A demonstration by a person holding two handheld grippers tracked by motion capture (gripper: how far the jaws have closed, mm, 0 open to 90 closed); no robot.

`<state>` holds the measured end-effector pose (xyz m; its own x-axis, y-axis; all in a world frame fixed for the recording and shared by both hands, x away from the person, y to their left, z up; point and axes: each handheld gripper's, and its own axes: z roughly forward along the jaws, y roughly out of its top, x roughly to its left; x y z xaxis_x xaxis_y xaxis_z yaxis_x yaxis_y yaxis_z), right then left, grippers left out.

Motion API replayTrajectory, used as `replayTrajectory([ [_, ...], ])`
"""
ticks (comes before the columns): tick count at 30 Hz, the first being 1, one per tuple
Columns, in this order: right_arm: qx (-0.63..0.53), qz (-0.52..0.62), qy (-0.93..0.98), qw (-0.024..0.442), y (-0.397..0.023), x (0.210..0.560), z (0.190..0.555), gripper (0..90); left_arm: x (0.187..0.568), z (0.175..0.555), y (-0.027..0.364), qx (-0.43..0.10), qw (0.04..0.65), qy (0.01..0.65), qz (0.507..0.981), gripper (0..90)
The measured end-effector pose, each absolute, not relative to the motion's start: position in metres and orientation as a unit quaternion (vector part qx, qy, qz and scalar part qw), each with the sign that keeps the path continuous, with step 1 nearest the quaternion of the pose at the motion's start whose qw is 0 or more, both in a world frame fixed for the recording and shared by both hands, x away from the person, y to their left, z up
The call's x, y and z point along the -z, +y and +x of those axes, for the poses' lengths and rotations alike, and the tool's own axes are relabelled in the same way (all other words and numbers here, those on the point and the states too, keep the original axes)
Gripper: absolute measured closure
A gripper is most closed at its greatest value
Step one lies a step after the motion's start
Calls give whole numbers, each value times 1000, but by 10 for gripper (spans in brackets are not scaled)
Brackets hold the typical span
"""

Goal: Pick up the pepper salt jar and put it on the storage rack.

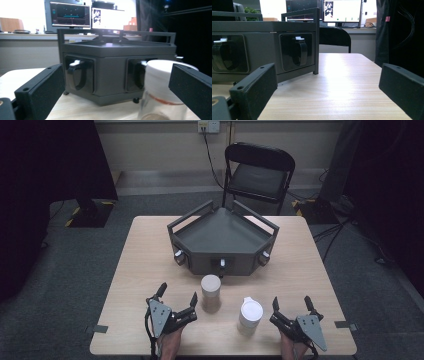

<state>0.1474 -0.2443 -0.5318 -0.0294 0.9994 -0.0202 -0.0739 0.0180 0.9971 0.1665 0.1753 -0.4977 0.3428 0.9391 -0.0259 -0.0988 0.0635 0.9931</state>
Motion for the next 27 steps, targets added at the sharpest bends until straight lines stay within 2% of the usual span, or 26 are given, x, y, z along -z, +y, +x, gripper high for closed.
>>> replayTrajectory([
  [27, -521, 469, 493, 515, -244, 532, 147, 7, 467, 182, 150, -374, 632, 342, 586, 0],
])
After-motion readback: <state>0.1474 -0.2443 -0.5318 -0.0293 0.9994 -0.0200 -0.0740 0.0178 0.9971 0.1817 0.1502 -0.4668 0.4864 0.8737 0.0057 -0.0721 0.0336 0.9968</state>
